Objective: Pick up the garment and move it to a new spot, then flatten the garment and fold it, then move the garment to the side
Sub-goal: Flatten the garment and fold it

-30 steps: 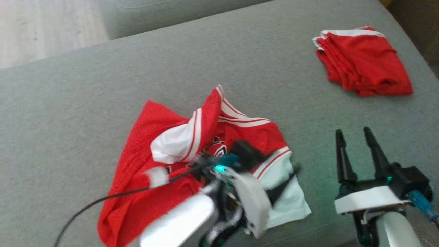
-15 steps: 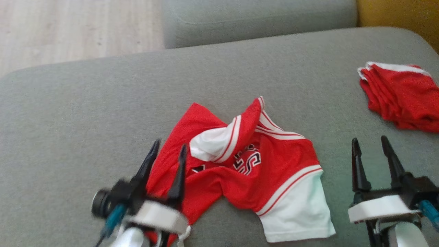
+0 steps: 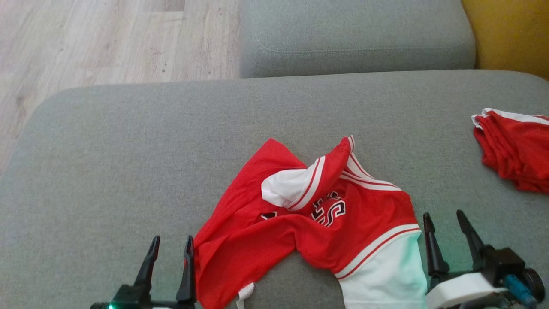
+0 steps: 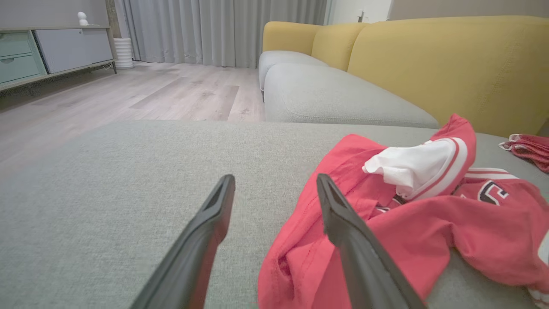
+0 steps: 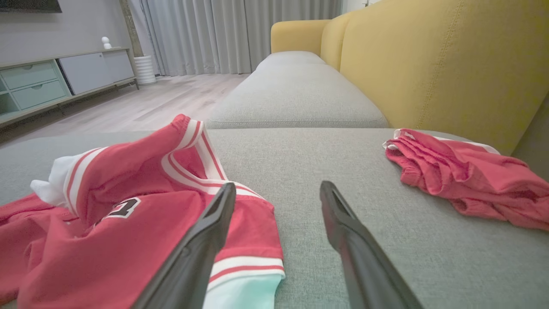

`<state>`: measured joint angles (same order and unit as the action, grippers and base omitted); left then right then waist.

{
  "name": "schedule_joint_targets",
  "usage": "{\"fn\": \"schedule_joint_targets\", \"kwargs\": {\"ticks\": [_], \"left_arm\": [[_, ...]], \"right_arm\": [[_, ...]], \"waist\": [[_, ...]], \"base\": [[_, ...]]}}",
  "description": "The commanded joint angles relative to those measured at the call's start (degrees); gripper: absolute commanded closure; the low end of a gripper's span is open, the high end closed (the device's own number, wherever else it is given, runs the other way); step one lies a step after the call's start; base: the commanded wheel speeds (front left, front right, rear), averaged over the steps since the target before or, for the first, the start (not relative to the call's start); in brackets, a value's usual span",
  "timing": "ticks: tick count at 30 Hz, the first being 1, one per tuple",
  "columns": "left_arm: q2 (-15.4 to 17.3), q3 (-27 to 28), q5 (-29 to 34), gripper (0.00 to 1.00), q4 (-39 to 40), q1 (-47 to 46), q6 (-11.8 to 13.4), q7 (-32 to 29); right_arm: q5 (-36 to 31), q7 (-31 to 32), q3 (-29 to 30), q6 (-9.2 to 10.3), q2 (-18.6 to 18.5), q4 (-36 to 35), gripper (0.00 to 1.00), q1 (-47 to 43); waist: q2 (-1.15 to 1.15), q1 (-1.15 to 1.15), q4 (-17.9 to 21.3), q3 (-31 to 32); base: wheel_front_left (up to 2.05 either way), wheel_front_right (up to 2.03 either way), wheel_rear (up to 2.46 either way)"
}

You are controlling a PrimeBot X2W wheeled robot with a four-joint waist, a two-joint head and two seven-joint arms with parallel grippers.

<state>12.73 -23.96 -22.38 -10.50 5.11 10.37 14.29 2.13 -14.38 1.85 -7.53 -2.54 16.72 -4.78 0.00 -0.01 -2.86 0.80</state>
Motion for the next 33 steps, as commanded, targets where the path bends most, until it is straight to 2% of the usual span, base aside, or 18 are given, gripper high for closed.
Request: {"fn": "schedule_joint_targets", "kwargs": {"ticks": [1, 11, 15, 18, 22, 27, 30, 33], "left_arm": [[-0.47, 3.37, 1.23, 0.0, 1.06, -1.18, -0.82, 0.69], [-6.01, 11.56, 8.77, 0.0, -0.38, 0.24, -7.51, 0.7], [-6.75, 12.95, 11.47, 0.0, 2.35, 0.77, -8.78, 0.7], [-5.55, 10.92, 12.93, 0.0, 3.4, 2.32, -11.04, 0.5], [-2.48, 6.75, 13.56, 0.0, 5.98, 4.48, -14.57, -8.58], [-0.61, 3.72, 11.67, 0.0, 8.35, 7.11, -16.01, -20.24], [-0.72, 2.47, 10.61, 0.0, 6.88, 7.21, -16.37, -23.27], [-1.23, 2.53, 10.2, 0.0, 3.92, 6.08, -15.93, -24.08]], "right_arm": [[0.49, -0.62, -1.65, 0.04, -0.39, -1.21, 0.0, 0.92], [2.68, -0.62, -3.93, 0.04, -0.35, 0.22, 0.0, 2.24], [4.39, -0.62, -4.42, 0.04, -0.34, -2.65, 0.0, 2.95], [4.35, -0.17, -5.12, 0.04, -0.63, -6.07, 0.0, 2.81], [4.47, 5.29, -6.86, 0.04, -3.52, -11.42, 0.0, 0.9], [5.11, 15.43, -7.48, 0.04, -5.62, -14.71, 0.0, -3.94], [4.06, 21.11, -8.1, 0.04, -5.99, -13.54, 0.0, -6.46], [3.52, 23.89, -8.69, 0.04, -4.93, -12.01, 0.0, -7.37]], "waist": [[0.0, 0.01, 0.08, 0.09], [0.0, 0.01, 1.41, 0.26], [0.0, 0.01, 2.36, 0.7], [0.0, 0.01, 2.87, 1.09], [0.0, 0.01, 3.17, 1.21], [0.0, 0.01, 3.45, -0.03], [0.0, 0.01, 3.73, -1.0], [0.0, 0.01, 4.21, -2.25]], "base": [[0.0, 0.0, 0.0], [0.0, 0.0, 0.0], [0.0, 0.0, 0.0], [0.0, 0.0, 0.0], [0.0, 0.0, 0.0], [0.0, 0.0, 0.0], [0.0, 0.0, 0.0], [0.0, 0.0, 0.0]]}}
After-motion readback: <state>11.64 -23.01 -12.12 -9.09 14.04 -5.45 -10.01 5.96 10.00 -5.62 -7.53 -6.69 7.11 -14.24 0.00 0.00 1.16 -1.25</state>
